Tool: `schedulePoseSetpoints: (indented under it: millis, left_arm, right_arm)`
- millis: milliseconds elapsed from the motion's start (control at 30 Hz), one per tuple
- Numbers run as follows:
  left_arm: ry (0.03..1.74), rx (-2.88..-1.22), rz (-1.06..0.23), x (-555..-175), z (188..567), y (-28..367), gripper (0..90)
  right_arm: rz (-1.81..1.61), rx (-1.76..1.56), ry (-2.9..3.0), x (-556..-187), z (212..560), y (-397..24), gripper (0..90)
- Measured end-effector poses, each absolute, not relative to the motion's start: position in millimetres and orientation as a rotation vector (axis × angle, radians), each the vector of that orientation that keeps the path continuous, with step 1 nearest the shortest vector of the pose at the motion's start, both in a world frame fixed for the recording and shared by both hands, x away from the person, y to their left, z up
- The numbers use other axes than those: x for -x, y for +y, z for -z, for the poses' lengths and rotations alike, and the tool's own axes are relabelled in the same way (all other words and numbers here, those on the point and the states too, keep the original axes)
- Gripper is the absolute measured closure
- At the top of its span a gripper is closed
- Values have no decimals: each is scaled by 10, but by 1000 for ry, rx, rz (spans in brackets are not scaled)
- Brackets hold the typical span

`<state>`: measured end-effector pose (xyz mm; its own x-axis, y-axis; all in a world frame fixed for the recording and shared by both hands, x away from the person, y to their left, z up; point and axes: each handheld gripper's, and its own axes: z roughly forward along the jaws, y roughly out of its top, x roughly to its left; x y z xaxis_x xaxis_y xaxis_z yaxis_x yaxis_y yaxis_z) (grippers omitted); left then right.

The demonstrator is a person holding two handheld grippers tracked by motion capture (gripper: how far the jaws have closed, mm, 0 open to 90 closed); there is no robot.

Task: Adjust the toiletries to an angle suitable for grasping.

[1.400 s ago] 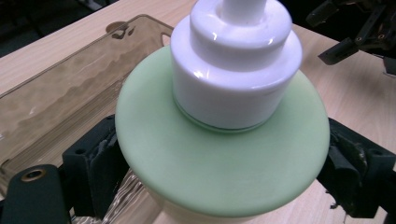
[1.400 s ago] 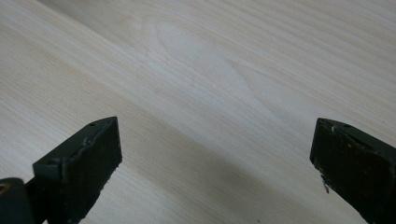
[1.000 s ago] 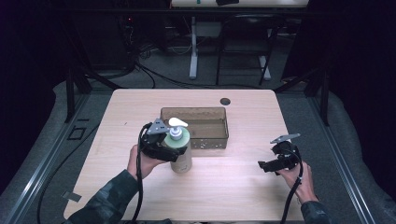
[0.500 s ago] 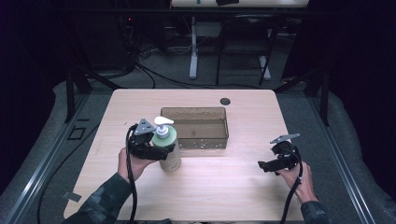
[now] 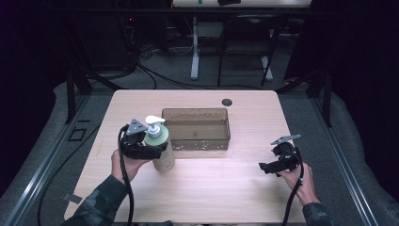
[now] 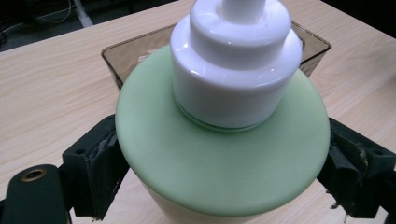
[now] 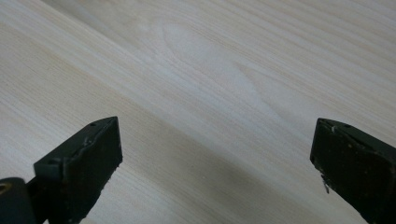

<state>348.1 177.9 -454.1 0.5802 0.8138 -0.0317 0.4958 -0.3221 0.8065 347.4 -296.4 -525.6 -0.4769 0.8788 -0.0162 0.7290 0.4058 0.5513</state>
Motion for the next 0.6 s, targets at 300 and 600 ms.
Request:
schedulePoseSetpoints:
  millis: [300, 600]
  left_arm:
    - [1049, -1999, -486, -3489, 4526, 1800, 117]
    - [991, -2031, -426, -3456, 4425, 1857, 1]
  right_arm:
    - [-698, -1393, 2369, -3482, 5258, -2961, 17]
    - [-709, -1400, 2359, -3472, 5232, -2988, 17]
